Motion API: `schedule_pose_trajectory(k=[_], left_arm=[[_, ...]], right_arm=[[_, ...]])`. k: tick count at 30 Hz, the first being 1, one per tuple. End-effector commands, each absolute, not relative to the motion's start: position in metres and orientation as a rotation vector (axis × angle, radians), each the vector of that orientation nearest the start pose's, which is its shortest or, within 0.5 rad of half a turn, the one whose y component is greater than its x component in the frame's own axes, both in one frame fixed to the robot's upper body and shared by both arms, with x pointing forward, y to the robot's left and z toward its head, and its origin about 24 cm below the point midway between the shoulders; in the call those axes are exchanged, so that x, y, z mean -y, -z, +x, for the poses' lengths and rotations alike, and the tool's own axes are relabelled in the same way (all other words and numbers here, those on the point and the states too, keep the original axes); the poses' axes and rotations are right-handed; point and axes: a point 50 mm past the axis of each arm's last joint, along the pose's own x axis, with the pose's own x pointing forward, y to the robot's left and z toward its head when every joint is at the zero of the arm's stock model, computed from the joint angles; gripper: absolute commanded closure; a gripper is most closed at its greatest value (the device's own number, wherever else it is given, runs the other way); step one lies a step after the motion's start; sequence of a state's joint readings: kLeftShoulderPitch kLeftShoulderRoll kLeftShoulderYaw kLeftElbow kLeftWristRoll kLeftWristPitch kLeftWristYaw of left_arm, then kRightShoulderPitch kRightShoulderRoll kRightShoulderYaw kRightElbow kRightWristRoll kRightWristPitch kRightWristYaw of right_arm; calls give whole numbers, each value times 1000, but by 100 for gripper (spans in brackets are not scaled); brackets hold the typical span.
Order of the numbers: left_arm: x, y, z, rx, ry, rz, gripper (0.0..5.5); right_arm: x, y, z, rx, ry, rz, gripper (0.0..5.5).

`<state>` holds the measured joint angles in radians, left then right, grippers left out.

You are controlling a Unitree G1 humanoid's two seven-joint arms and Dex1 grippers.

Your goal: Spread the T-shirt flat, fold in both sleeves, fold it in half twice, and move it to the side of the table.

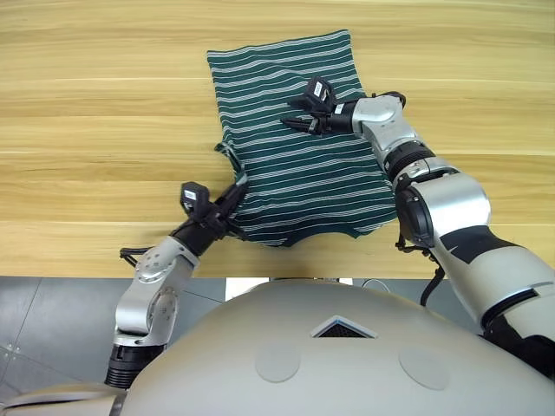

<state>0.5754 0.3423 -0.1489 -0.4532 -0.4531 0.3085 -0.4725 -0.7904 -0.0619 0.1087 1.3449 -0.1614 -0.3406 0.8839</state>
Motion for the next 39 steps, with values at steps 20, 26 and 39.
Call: schedule_pose_trajectory(k=[20,26,39], left_arm=[[-114,-26,139,-549,809,-107,427],[-92,-25,127,-569,891,-188,338],[-137,-45,217,-94,807,-28,277]], right_arm=[[92,-16,330,-222,-1118,-187,334],[107,-35,339,-86,-1065,-158,334],[281,13,182,-290,-495,125,334]])
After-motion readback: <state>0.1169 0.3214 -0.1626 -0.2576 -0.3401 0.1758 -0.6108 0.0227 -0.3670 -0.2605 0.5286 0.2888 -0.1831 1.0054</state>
